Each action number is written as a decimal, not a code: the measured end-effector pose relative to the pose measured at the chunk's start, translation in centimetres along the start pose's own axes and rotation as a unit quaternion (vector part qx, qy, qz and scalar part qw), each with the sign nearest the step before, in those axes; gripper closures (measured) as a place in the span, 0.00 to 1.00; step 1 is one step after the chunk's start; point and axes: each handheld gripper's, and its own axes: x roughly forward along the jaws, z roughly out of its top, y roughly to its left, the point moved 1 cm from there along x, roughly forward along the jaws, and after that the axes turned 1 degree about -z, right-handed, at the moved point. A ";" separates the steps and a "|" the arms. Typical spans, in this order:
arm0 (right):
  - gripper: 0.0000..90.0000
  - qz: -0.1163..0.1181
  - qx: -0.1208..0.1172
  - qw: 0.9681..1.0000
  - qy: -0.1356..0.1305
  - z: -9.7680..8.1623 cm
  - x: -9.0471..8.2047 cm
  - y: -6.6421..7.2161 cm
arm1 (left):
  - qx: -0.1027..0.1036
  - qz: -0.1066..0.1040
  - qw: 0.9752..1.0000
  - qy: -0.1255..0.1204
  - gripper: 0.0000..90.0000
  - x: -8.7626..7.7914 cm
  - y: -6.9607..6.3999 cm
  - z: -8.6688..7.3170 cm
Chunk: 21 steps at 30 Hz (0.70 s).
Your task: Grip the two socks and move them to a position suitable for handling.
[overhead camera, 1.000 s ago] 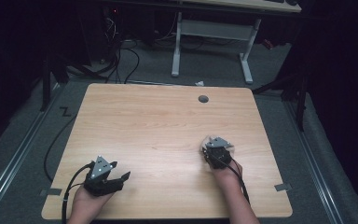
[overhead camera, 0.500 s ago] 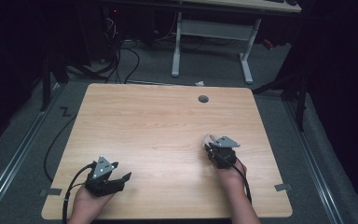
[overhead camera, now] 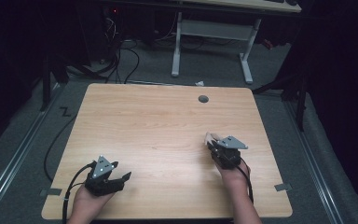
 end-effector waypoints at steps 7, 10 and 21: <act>0.88 -0.006 0.005 1.000 -0.025 0.5 -0.8 -0.2 | 0.001 -0.001 1.000 0.002 0.39 0.1 0.0 0.0; 0.88 -0.007 0.005 0.999 -0.033 0.8 -1.2 -0.3 | 0.002 -0.002 1.000 0.003 0.39 0.1 0.0 0.0; 0.88 0.016 -0.008 0.998 -0.057 1.8 -2.3 1.3 | 0.002 -0.004 1.000 0.005 0.39 0.3 0.0 -0.1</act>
